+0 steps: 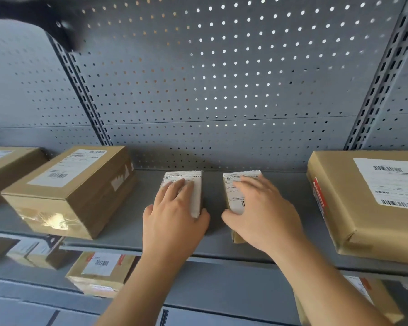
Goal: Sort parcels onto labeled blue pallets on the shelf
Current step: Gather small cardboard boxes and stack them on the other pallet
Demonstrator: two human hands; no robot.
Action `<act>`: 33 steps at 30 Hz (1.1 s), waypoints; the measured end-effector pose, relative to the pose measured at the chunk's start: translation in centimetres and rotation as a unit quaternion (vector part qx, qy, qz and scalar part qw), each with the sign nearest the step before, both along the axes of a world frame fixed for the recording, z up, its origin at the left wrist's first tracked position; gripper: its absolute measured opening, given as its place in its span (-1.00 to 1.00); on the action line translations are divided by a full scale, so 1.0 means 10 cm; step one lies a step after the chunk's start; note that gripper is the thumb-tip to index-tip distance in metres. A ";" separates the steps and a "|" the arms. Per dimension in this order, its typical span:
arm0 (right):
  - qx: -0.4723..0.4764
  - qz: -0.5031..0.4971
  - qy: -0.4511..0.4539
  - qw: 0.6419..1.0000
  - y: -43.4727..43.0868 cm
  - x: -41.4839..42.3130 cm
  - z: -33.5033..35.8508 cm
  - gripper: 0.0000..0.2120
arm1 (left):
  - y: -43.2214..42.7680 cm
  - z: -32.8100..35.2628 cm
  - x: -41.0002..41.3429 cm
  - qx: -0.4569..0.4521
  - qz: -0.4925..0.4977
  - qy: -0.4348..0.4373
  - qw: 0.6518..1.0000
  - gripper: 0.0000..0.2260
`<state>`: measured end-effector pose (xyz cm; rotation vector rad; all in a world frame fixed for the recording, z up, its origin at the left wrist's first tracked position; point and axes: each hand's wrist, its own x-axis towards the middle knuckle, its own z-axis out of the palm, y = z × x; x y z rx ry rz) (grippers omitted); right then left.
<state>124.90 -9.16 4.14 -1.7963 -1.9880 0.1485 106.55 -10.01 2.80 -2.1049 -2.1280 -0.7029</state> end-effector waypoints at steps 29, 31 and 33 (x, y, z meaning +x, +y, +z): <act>0.157 0.286 0.165 0.931 -1.33 -2.46 0.75 -0.45 | -2.43 0.69 -2.22 0.126 0.240 -0.058 0.961 -0.43; 0.150 0.305 0.159 0.927 -1.50 -2.76 0.73 -0.44 | -2.64 0.68 -2.49 0.124 0.260 -0.055 0.956 -0.42; 0.142 0.322 0.155 0.923 -1.66 -3.06 0.71 -0.44 | -2.84 0.66 -2.74 0.123 0.279 -0.046 0.951 -0.41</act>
